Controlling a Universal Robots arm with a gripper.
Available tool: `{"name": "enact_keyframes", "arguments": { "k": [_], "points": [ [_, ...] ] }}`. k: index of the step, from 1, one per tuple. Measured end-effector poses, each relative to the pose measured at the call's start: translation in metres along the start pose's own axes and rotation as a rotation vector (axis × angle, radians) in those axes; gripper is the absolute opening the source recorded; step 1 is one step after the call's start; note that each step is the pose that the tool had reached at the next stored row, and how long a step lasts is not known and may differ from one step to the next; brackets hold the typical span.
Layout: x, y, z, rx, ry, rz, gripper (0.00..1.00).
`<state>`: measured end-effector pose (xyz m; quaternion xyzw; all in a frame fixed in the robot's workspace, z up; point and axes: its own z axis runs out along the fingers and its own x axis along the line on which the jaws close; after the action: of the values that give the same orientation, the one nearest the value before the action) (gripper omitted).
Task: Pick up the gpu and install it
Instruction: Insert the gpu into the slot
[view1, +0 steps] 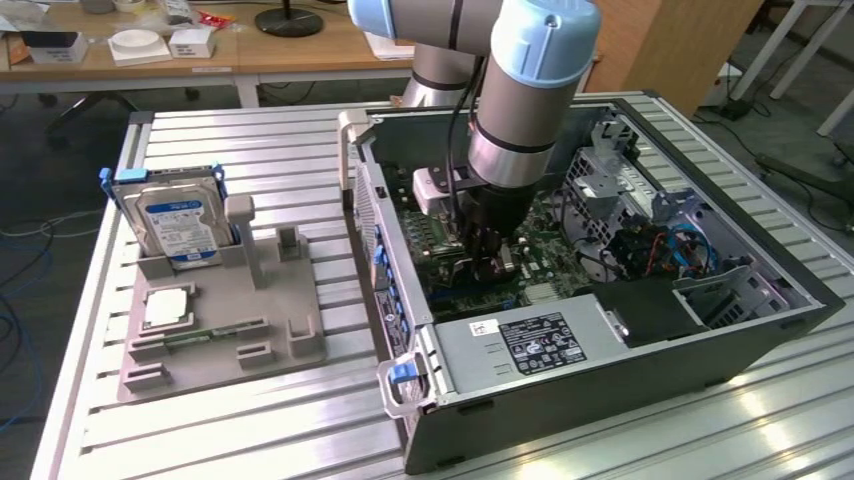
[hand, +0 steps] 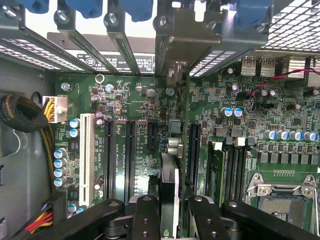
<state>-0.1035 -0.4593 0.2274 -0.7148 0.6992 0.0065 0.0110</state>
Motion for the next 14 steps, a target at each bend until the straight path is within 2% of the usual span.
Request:
{"name": "enact_keyframes", "arguments": {
  "k": [14],
  "points": [
    [0.0000, 0.0000, -0.0002, 0.0000, 0.0000, 0.000, 0.27]
  ]
}}
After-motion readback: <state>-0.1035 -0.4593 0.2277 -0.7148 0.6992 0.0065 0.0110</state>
